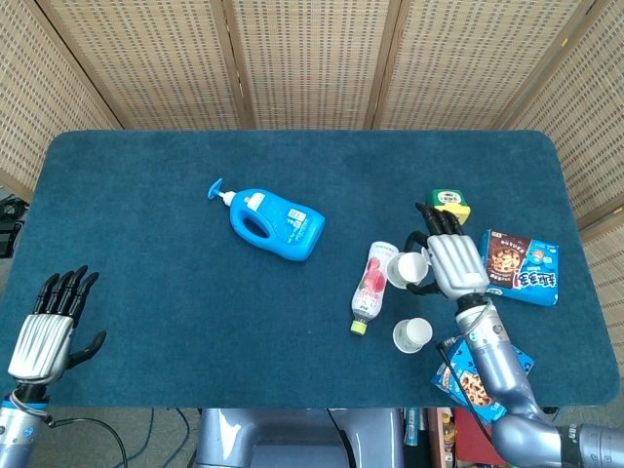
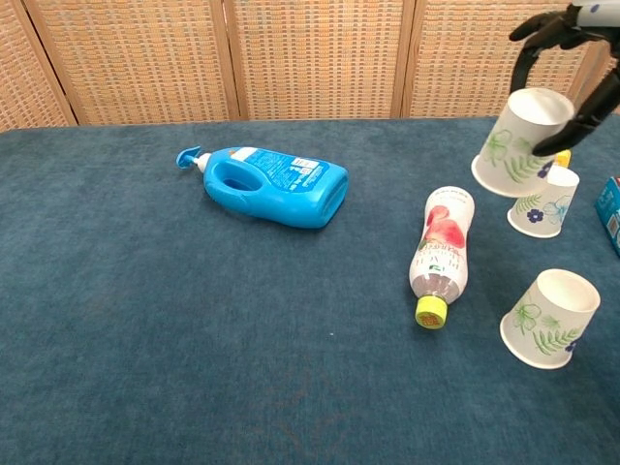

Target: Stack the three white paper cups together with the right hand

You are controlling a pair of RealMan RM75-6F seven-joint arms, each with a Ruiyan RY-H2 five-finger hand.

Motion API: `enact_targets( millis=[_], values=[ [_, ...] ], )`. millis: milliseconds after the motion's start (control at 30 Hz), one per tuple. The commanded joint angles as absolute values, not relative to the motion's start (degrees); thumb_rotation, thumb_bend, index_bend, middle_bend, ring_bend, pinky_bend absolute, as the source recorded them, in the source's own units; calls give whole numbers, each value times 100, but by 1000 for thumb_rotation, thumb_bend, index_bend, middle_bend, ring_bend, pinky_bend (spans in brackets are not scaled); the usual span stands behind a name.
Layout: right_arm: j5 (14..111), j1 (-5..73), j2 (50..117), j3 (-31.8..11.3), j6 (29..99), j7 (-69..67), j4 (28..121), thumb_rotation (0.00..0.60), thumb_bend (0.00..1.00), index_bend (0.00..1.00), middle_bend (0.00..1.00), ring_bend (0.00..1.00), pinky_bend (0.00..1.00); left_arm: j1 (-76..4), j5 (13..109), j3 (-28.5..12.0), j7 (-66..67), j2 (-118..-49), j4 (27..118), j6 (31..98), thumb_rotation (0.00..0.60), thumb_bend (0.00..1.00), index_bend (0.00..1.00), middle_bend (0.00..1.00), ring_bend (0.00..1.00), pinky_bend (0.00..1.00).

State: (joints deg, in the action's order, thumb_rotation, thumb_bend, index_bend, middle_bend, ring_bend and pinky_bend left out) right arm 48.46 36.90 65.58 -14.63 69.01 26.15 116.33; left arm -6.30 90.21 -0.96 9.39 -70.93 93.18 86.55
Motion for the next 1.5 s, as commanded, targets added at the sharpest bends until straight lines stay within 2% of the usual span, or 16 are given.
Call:
enact_targets(
  millis=[33, 167, 533, 933, 1500],
  values=[
    [5091, 3438, 6420, -1223, 7007, 2445, 11756, 600, 157, 486, 101, 0, 56, -628, 9023, -98, 934, -7089, 9317, 8662, 600, 315, 0, 0, 0, 0],
    [5581, 3132, 6338, -872, 7202, 2399, 11858, 600, 156, 487, 98, 0, 56, -624, 9018, -93, 927, -7089, 9305, 8656, 600, 315, 0, 0, 0, 0],
    [6065, 2568, 6284, -396, 7497, 2157, 11901, 600, 157, 498, 94, 0, 60, -624, 9010, -97, 976, -7109, 9303, 8652, 600, 315, 0, 0, 0, 0],
    [6003, 2473, 6424, -341, 7412, 2238, 11869, 600, 156, 498, 93, 0, 63, -622, 9024, -90, 977, -7114, 9306, 8653, 600, 316, 0, 0, 0, 0],
    [5941, 2463, 6352, -408, 7637, 2889, 12620, 600, 156, 498, 89, 0, 67, -604, 9090, -74, 973, -7095, 9336, 8705, 600, 315, 0, 0, 0, 0]
  ],
)
